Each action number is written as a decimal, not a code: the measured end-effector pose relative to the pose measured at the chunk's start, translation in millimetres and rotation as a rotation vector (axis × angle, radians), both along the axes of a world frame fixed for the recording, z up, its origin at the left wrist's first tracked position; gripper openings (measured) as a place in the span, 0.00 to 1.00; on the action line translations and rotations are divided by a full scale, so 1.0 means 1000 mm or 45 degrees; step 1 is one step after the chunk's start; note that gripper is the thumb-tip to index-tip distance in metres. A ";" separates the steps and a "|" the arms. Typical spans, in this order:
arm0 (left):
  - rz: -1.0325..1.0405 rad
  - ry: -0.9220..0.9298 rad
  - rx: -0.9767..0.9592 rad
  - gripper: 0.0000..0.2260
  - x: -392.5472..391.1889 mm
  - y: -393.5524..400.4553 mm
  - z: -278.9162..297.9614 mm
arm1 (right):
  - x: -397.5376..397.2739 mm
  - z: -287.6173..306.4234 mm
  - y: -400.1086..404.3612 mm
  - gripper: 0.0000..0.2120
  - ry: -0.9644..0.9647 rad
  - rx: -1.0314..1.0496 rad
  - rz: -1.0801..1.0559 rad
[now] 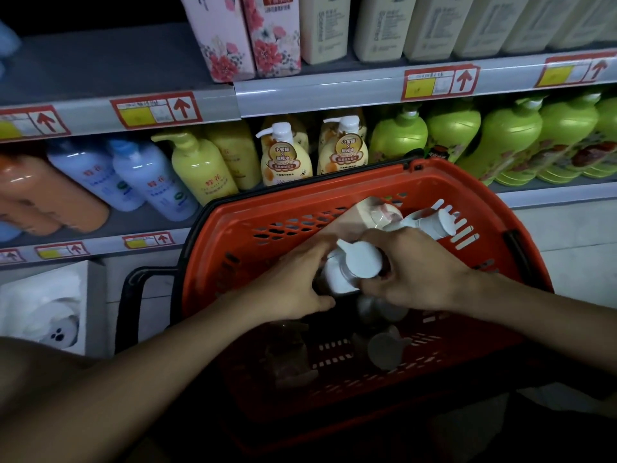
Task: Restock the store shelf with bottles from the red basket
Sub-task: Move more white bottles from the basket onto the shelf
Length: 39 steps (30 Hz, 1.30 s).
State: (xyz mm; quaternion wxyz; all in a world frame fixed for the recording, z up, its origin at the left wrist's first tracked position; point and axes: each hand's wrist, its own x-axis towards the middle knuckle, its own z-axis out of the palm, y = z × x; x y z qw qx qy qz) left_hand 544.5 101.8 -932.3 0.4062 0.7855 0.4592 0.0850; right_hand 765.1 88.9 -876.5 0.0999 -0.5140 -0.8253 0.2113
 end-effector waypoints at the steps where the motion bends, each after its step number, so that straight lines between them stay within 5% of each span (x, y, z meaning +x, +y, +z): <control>1: 0.002 -0.051 -0.023 0.40 0.003 0.000 0.003 | -0.002 0.007 0.001 0.24 0.065 0.056 0.016; 5: 0.292 -0.407 -0.044 0.34 0.007 0.003 0.019 | -0.008 0.027 0.014 0.22 0.309 0.186 -0.040; 10: 0.719 -0.483 -0.027 0.22 0.003 0.020 0.036 | -0.022 0.033 0.028 0.18 0.744 0.181 -0.372; 13: 0.929 -0.549 -0.044 0.21 0.000 0.030 0.048 | -0.041 0.016 0.014 0.20 0.650 0.051 -0.402; 17: 1.192 -0.600 -0.105 0.18 -0.001 0.031 0.063 | -0.057 0.002 0.003 0.40 0.448 0.029 -0.285; 21: 1.384 -0.752 -0.155 0.18 0.000 0.025 0.077 | -0.077 0.005 0.006 0.48 0.395 0.093 -0.375; 24: 1.347 -0.717 0.052 0.17 0.003 0.021 0.086 | -0.092 0.010 0.013 0.42 0.393 0.258 -0.464; 27: 1.186 -0.676 0.245 0.19 0.001 0.027 0.094 | -0.089 0.016 0.031 0.36 0.688 0.202 -0.507; 30: 1.077 -0.849 0.172 0.14 -0.009 0.035 0.090 | -0.078 0.025 0.052 0.31 1.110 -0.154 -0.598; 34: 1.030 -0.770 0.225 0.10 -0.016 0.031 0.078 | -0.062 0.031 0.071 0.23 1.540 -0.605 -0.596; 39: 0.771 -0.825 -0.121 0.21 -0.023 0.030 0.077 | -0.048 0.046 0.077 0.26 1.591 -0.762 -0.298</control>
